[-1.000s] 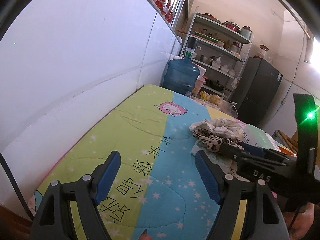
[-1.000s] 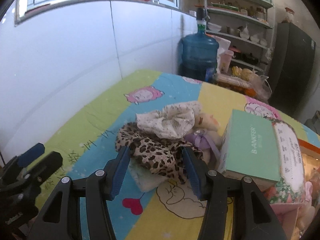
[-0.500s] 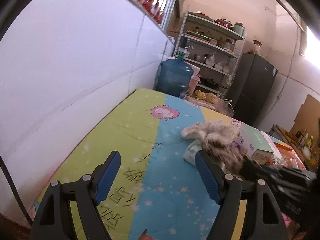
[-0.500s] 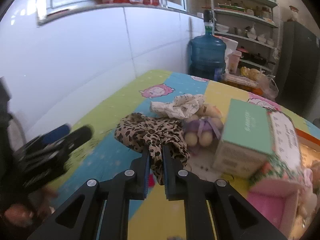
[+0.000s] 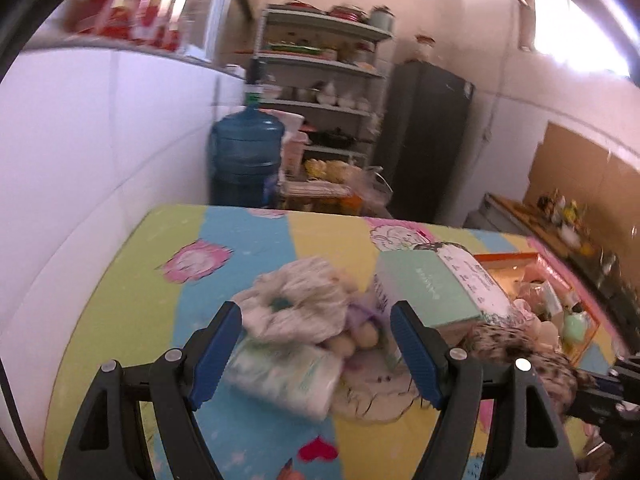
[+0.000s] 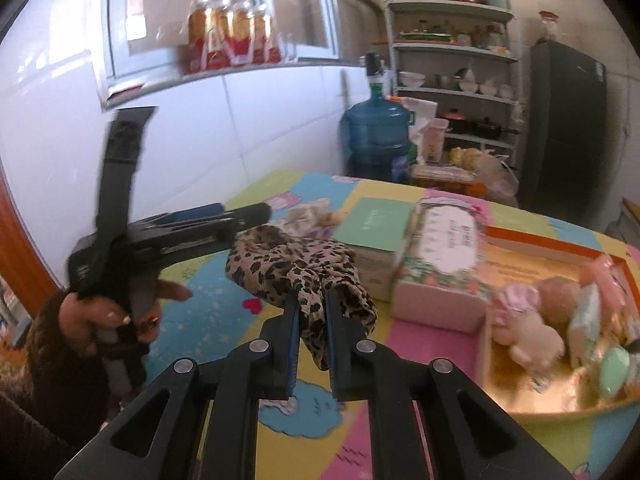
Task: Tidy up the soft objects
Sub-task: 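Grasp the white floral cloth with the left gripper, then carry the white cloth with the left gripper while the right gripper carries the leopard cloth to the box lid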
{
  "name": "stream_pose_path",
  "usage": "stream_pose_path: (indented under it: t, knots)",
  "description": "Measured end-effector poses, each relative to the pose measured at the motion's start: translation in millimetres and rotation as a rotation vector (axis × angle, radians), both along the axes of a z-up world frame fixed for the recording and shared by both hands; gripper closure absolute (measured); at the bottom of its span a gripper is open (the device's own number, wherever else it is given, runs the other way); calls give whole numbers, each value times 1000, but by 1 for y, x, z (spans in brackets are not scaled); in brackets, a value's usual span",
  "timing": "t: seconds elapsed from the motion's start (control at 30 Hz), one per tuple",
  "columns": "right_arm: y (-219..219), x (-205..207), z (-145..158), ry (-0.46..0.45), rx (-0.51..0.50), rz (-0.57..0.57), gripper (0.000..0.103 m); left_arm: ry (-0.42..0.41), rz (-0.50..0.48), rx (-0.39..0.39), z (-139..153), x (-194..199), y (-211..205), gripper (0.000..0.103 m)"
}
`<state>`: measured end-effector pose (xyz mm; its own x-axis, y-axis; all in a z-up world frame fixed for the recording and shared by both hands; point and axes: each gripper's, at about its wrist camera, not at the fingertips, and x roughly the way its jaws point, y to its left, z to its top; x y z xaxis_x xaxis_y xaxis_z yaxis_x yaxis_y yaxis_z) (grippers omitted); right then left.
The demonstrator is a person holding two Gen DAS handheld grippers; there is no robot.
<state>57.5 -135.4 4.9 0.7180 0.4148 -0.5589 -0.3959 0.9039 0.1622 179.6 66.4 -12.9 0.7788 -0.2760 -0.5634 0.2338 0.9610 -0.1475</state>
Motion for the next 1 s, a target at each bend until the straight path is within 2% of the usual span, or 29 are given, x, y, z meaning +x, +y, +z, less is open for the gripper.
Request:
stream_pose_path:
  t: [0.17,0.2,0.27,0.33,0.37,0.47,0.5,0.57,1.0]
  knots:
    - [-24,-4,-2,2,48,-30,91,87,56,56,-18,36,-18,27]
    - [-27,-5,-3,3,58,-33,91,112,67,56,-22,41,-18,33]
    - [-33,-7,-3,3,72,-35,90,145,84,59,-30,49,-17,38]
    - [-37,-8,-5,7,81,-33,90,145,92,63,-34,50,-15,41]
    - [-36,-7,-6,9,84,-32,90,147,91,59,-36,51,-16,48]
    - [-38,-6,-8,15,97,-24,90,157,83,38,-39,51,-14,81]
    - [-38,-6,-8,17,101,-21,90,157,83,36,-40,52,-14,89]
    - [-39,-5,-10,20,109,-19,90,137,83,21,-39,48,-11,94]
    - [-40,-3,-10,25,117,-27,90,-3,118,4,-5,6,-5,96]
